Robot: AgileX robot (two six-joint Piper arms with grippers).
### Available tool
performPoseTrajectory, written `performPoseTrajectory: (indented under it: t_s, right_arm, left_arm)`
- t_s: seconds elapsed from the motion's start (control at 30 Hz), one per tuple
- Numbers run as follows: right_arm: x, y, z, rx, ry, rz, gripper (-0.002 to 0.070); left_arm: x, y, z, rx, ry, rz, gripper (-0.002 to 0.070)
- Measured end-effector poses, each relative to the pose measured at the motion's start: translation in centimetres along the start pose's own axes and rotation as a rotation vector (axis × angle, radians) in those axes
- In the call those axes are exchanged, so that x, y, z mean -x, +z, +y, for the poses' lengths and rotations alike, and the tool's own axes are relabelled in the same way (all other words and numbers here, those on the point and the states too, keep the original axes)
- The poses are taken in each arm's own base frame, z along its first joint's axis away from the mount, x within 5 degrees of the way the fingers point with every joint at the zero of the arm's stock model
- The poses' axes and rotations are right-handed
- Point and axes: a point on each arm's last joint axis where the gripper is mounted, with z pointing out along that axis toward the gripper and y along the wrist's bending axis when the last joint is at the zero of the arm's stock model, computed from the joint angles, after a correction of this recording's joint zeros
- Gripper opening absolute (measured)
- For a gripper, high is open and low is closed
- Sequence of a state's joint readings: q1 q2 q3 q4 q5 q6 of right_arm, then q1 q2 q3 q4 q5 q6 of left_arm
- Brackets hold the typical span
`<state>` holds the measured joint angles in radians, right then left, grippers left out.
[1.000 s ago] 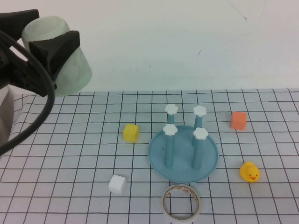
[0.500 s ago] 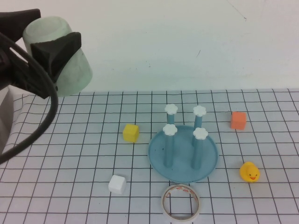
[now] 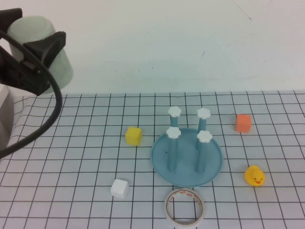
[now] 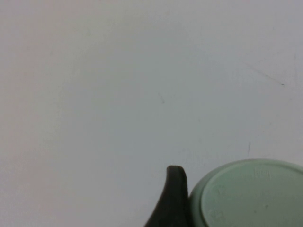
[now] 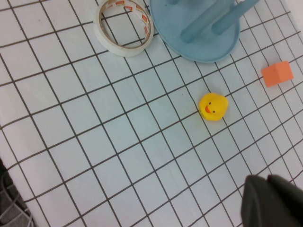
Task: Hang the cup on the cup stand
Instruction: Place the cup on the cup holder
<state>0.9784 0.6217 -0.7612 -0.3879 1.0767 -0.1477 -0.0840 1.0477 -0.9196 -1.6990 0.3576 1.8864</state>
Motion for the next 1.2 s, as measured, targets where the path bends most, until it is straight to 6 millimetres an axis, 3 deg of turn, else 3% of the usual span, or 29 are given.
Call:
performPoseTrajectory:
  t_s: [0.4, 0.6, 0.73, 0.8, 0.93, 1.2]
  right_arm:
    - [0.0, 0.0, 0.0, 0.000, 0.002, 0.000, -0.0001]
    - [0.0, 0.0, 0.0, 0.000, 0.002, 0.000, -0.0001]
    - [0.0, 0.0, 0.0, 0.000, 0.002, 0.000, -0.0001]
    - [0.0, 0.0, 0.0, 0.000, 0.002, 0.000, -0.0001]
    - [0.0, 0.0, 0.0, 0.000, 0.002, 0.000, -0.0001]
    - [0.0, 0.0, 0.0, 0.000, 0.002, 0.000, -0.0001]
  left_arm:
    - [-0.6, 0.3, 0.8, 0.080, 0.112, 0.042, 0.0555]
    - [-2.1, 1.9, 0.1, -0.042, -0.070, 0.083, 0.0554]
    - [-3.4, 3.2, -1.3, -0.112, -0.373, 0.178, 0.0554]
    - [-3.9, 3.9, -2.1, -0.110, -0.414, 0.243, 0.0554]
    - [-4.2, 5.3, -3.6, -0.009, -0.453, 0.314, 0.0554]
    - [-3.7, 8.3, -8.1, -0.006, -0.394, 0.135, 0.0554]
